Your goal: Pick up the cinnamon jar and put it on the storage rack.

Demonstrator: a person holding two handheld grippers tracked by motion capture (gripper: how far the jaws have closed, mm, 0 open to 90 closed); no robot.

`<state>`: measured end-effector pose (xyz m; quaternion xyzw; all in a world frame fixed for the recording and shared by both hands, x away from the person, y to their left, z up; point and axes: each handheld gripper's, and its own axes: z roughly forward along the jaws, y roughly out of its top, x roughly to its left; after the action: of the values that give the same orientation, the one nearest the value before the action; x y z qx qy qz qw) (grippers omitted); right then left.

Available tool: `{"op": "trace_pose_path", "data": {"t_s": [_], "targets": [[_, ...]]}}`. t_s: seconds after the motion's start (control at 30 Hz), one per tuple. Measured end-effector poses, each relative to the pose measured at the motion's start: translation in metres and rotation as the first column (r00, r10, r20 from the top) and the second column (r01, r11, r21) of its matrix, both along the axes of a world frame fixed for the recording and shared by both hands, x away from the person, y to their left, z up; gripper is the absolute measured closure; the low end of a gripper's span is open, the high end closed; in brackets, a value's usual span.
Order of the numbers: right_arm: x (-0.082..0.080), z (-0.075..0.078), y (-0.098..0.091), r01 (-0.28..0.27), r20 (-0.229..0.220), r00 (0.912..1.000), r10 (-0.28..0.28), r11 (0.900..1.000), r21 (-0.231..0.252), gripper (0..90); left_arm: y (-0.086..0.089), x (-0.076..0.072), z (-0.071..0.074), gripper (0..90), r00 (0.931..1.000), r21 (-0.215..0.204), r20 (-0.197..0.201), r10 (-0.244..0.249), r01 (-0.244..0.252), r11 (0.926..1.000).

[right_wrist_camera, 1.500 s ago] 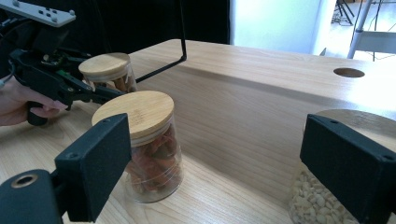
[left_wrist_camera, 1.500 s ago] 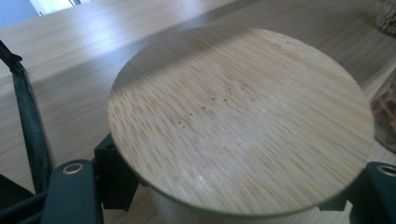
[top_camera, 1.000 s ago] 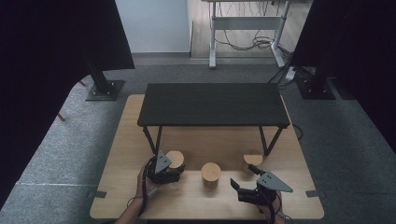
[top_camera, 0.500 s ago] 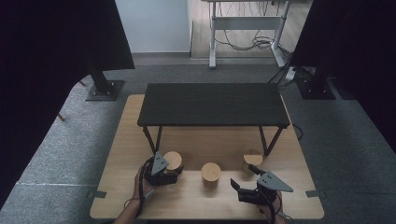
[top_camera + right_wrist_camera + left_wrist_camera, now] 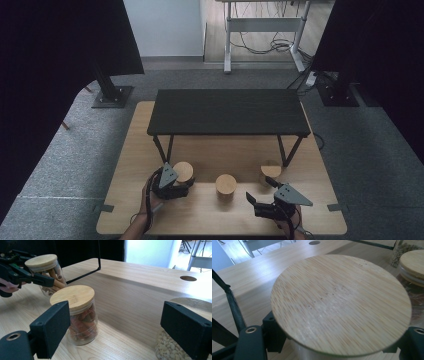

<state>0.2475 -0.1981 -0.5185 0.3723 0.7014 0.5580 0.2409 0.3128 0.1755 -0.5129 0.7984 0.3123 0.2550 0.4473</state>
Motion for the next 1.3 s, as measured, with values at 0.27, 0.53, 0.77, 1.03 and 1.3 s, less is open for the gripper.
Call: {"op": "trace_pose_path", "data": {"t_s": [0.27,0.53,0.77,1.03,1.3], "targets": [[0.0,-0.001,0.001,-0.002,-0.002,1.0,0.002,1.0,-0.01,8.5,0.003,-0.002,0.009,25.1,1.0,-0.02,0.005,0.0,0.0,0.9998],[0.0,-0.001,0.001,-0.001,-0.004,1.0,0.001,0.9999,-0.011,8.6,0.003,-0.005,0.015,25.1,1.0,-0.028,-0.007,-0.004,0.004,0.9996],[0.0,0.0,0.0,0.001,-0.001,1.0,-0.001,1.0,-0.006,8.6,0.001,-0.007,0.018,25.1,0.9999,-0.032,-0.009,-0.008,0.007,0.9995],[-0.001,0.0,0.0,0.002,-0.003,1.0,-0.002,1.0,-0.004,8.5,0.002,-0.008,0.026,25.1,0.9999,-0.054,-0.008,-0.014,0.014,0.9984],[-0.001,0.0,-0.002,0.01,0.001,1.0,-0.01,0.9999,-0.006,8.5,-0.002,-0.008,0.04,25.1,0.9997,-0.05,0.006,-0.026,0.026,0.9984]]}}
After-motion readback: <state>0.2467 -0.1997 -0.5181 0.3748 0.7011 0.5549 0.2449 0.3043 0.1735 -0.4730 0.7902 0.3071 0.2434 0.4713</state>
